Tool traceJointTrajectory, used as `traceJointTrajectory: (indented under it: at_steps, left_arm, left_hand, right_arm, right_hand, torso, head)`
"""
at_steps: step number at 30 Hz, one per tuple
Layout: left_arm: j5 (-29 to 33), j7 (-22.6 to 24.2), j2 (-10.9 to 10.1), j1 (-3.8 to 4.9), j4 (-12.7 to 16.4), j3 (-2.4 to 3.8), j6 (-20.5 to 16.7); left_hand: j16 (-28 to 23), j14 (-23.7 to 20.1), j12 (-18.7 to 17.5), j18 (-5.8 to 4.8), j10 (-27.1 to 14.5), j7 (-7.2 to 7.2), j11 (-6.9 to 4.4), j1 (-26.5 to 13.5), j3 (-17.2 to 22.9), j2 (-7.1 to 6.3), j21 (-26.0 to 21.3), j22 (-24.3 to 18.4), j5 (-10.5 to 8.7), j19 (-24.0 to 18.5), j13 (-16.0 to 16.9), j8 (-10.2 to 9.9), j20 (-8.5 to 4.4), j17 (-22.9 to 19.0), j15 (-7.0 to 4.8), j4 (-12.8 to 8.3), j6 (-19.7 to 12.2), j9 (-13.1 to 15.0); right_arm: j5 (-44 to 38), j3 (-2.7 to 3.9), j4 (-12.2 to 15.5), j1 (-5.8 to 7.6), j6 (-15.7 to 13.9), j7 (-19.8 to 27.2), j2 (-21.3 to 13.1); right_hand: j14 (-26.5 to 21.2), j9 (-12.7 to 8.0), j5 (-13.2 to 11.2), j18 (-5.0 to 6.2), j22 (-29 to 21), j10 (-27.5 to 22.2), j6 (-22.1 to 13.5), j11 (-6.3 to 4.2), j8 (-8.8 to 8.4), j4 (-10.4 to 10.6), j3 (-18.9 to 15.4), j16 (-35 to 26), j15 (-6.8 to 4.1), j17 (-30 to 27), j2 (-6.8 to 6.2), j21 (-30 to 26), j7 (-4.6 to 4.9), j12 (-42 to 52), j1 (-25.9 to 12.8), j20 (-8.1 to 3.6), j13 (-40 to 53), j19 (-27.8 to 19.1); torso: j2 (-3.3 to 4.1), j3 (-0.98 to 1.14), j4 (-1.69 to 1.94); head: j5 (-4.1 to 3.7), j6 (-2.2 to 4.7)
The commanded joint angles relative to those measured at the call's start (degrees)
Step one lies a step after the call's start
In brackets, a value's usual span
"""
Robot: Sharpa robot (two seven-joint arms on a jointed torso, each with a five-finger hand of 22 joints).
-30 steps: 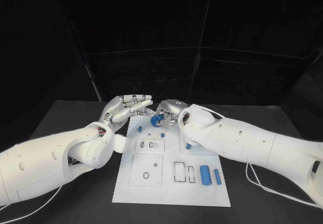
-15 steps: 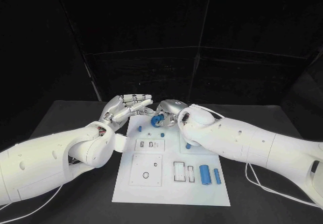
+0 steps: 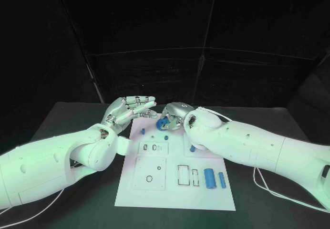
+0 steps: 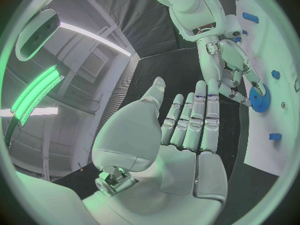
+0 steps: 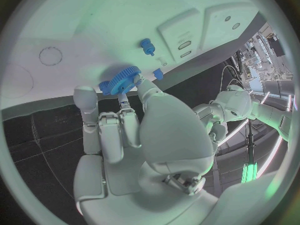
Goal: Assemble the parts on the task board
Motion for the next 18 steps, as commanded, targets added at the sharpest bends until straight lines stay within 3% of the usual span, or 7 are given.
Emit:
traceJointTrajectory:
  at_steps: [1,6,9,10,12,14,18]
  left_arm:
    - [-0.45,0.08,0.20,0.09,0.00,0.02,0.75]
    - [-0.45,0.05,0.34,0.08,-0.13,0.02,0.76]
    - [-0.45,0.02,0.40,0.08,-0.18,0.02,0.77]
    - [-0.45,-0.01,0.42,0.08,-0.21,0.02,0.80]
    - [-0.45,-0.06,0.45,0.08,-0.22,0.02,0.93]
    - [-0.45,-0.12,0.45,0.08,-0.22,0.02,1.00]
    - [-0.45,-0.23,0.41,0.08,-0.22,0.02,1.07]
  left_hand:
    - [0.19,-0.29,-0.37,0.55,-0.30,2.17,0.02,-0.07,0.00,0.53,0.38,0.08,0.20,0.15,-0.06,-0.18,-0.01,0.09,0.12,-0.21,-0.50,-0.06]
    - [0.16,-0.37,-0.39,0.53,-0.31,2.18,0.04,-0.04,0.02,0.53,0.37,0.08,0.19,0.10,-0.06,-0.20,0.00,0.08,0.14,-0.25,-0.51,-0.06]
    - [0.16,-0.37,-0.39,0.53,-0.31,2.18,0.04,-0.04,0.02,0.53,0.37,0.08,0.19,0.10,-0.06,-0.20,0.00,0.08,0.14,-0.25,-0.51,-0.06]
    - [0.15,-0.39,-0.39,0.52,-0.32,2.18,0.04,-0.03,0.02,0.53,0.36,0.07,0.19,0.09,-0.06,-0.21,0.00,0.08,0.15,-0.26,-0.51,-0.06]
    - [0.11,-0.51,-0.44,0.50,-0.38,2.21,0.07,-0.07,0.00,0.52,0.34,0.06,0.19,0.01,-0.07,-0.26,0.02,0.07,0.19,-0.26,-0.57,-0.06]
    - [0.08,-0.64,-0.51,0.48,-0.47,2.25,0.12,-0.13,-0.02,0.52,0.32,0.05,0.19,-0.09,-0.07,-0.33,0.04,0.06,0.23,-0.26,-0.64,-0.07]
    - [0.06,-0.69,-0.53,0.47,-0.51,2.27,0.13,-0.15,-0.03,0.52,0.31,0.04,0.19,-0.13,-0.08,-0.36,0.05,0.06,0.25,-0.26,-0.68,-0.07]
  right_arm:
    - [-0.25,0.03,0.10,0.13,-1.17,-0.53,-0.01]
    - [-0.09,0.03,-0.02,0.13,-2.03,-0.42,0.01]
    - [0.26,0.03,-0.16,0.13,-2.32,-0.20,0.04]
    - [0.41,0.03,-0.22,0.13,-2.40,-0.16,0.07]
    - [0.56,0.03,-0.24,0.13,-2.37,-0.21,0.09]
    - [0.65,0.03,-0.26,0.13,-2.14,-0.30,0.09]
    - [0.91,0.03,-0.26,0.13,-1.43,-0.46,0.07]
  right_hand:
    - [4.83,-0.05,0.05,-0.40,-0.07,-0.49,-0.66,-0.06,-0.35,0.17,-0.36,-0.17,0.27,9.83,-0.24,-0.37,0.04,-0.41,-0.78,0.43,2.54,-0.18]
    - [4.71,-0.12,-0.81,-0.35,-0.60,-1.53,-2.80,0.29,-1.60,0.61,-1.27,-0.37,0.55,9.34,-0.95,-0.66,0.42,-1.58,-2.35,0.67,1.17,-0.50]
    - [4.62,-0.23,-0.94,-0.33,-1.08,-2.88,-6.86,1.01,-3.67,1.41,-2.80,-0.53,1.12,8.96,-1.68,-0.95,1.25,-3.04,-3.89,1.10,-0.61,-0.81]
    - [4.60,-0.34,-0.63,-0.31,-1.15,-3.12,-9.84,1.30,-4.49,1.95,-3.61,-0.56,1.38,8.90,-1.83,-0.99,1.55,-3.30,-4.59,1.34,-0.94,-0.86]
    - [4.60,-0.20,-0.51,-0.29,-1.14,-3.14,-9.32,1.41,-4.52,2.37,-4.20,-0.57,1.50,8.89,-1.80,-0.98,1.64,-3.33,-4.99,1.50,-0.99,-0.86]
    - [4.60,0.21,-0.48,-0.25,-1.16,-3.09,-6.06,1.35,-3.92,3.00,-4.84,-0.57,1.52,8.89,-1.64,-0.97,1.50,-3.29,-5.59,1.60,-0.97,-0.86]
    - [4.62,0.36,-0.36,-0.24,-1.02,-2.89,-4.93,1.15,-3.51,3.80,-5.70,-0.55,1.39,8.96,-1.33,-0.87,1.24,-3.11,-6.07,1.54,-0.78,-0.76]
  torso:
    - [0.03,0.05,0.00]
    - [0.03,0.02,-0.02]
    - [0.04,0.01,-0.05]
    - [0.03,0.03,-0.03]
    - [0.02,0.03,0.01]
    - [0.04,0.02,0.03]
    - [0.02,0.02,0.07]
  head:
    - [-0.01,-0.05]
    - [-0.12,-0.07]
    - [-0.11,0.00]
    - [-0.15,0.00]
    - [-0.20,-0.06]
    - [-0.24,-0.10]
    - [-0.27,-0.13]
